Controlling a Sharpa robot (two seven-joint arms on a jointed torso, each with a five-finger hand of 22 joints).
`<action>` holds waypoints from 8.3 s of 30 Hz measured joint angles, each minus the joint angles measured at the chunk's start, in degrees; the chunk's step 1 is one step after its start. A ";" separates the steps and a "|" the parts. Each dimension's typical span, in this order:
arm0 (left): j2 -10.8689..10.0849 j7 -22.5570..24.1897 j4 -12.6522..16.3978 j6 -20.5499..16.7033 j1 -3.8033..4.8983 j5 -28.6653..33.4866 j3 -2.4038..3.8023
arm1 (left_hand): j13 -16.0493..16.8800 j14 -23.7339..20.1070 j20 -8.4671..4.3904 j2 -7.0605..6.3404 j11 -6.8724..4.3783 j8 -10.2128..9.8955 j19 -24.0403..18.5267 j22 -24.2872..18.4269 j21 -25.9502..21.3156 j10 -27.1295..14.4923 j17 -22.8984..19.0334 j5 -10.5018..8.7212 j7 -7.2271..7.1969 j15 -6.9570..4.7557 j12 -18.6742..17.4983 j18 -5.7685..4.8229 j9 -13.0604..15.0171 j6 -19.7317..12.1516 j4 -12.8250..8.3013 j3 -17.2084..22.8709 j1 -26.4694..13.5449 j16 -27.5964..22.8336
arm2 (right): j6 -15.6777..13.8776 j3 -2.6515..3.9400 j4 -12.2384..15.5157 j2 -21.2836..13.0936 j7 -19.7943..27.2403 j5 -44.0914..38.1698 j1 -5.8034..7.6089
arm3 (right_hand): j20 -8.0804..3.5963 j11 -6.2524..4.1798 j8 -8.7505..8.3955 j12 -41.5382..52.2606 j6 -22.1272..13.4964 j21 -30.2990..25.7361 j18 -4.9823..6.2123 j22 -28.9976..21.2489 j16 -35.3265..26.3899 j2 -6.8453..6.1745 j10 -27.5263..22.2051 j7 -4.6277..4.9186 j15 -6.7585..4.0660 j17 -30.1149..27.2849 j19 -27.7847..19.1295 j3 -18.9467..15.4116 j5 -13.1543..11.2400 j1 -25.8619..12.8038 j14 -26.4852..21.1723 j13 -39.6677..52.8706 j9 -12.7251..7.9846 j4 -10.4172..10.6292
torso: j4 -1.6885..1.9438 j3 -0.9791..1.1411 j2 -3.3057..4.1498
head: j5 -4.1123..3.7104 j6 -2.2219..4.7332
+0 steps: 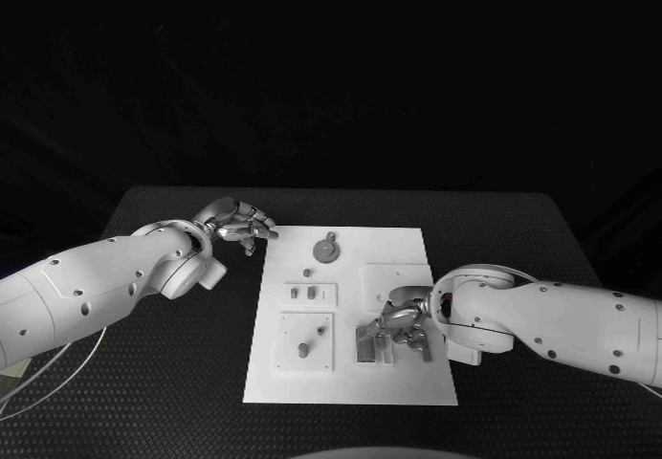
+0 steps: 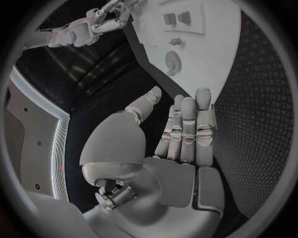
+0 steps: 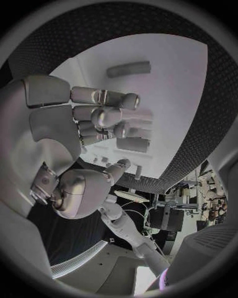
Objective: Assemble the parts on the task board
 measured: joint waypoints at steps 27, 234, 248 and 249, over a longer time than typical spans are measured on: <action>0.03 0.00 0.03 0.00 0.00 0.00 -0.01 | 0.05 0.12 0.08 0.23 0.01 0.00 -0.08 0.09 0.00 0.00 -0.02 0.00 -0.04 -0.12 0.00 0.00 -0.05 -0.04 0.16 0.16 -0.23 0.00 | 0.14 0.51 1.92 -10.13 1.63 -8.29 2.48 | -0.44 0.00 -0.25 0.01 0.27 0.00 0.02 0.00 0.00 -0.12 0.00 -0.35 -0.04 -0.11 0.62 5.12 0.00 4.51 0.09 0.00 0.86 1.45 | -0.10 0.02 0.01 | -0.94 0.73; -0.45 -0.48 0.16 0.46 -0.02 -0.01 -0.03 | 0.00 0.01 -0.19 0.00 0.07 0.22 0.21 0.46 -0.49 -0.28 0.17 0.00 -0.08 -0.01 0.45 -0.03 -0.25 -0.49 0.73 -0.10 -0.45 0.00 | 1.94 -0.04 3.14 -5.96 1.78 -1.16 -2.82 | 0.17 0.20 -2.25 -1.11 1.84 -0.94 0.25 0.00 -1.04 -5.20 0.39 -0.67 0.07 -1.16 0.02 4.99 -0.22 15.15 -0.07 -0.57 1.04 0.56 | 0.00 0.02 0.01 | -1.32 -0.53; -0.42 -0.50 0.13 0.49 -0.01 -0.01 -0.03 | 0.00 0.00 -0.17 0.00 0.09 0.22 0.19 0.50 -0.50 -0.28 0.17 0.00 0.07 0.00 0.45 -0.03 -0.25 -0.34 0.73 -0.10 -0.45 0.00 | 2.64 -0.04 2.17 -5.01 1.60 -4.96 -3.10 | 0.18 0.18 -1.79 -1.11 2.03 -0.94 0.20 0.00 -1.04 -2.77 0.41 -0.44 0.10 -1.15 0.01 4.26 -0.22 15.31 -0.05 -0.56 1.44 1.22 | 0.08 -0.07 -0.01 | -1.38 -0.53; -0.42 -0.50 0.13 0.49 -0.01 -0.01 -0.03 | -0.01 0.00 -0.16 0.00 0.09 0.22 0.18 0.50 -0.50 -0.28 0.16 0.00 0.06 0.00 0.45 -0.03 -0.25 -0.34 0.73 -0.10 -0.45 0.00 | 2.57 -0.03 2.14 -4.92 1.60 -5.09 -3.12 | 0.18 0.11 -1.78 -1.11 2.03 -0.94 0.20 0.00 -1.04 -2.50 0.48 -0.44 0.17 -1.15 0.01 4.07 -0.22 15.04 0.03 -0.56 1.45 1.42 | 0.08 -0.08 -0.02 | -1.35 -0.53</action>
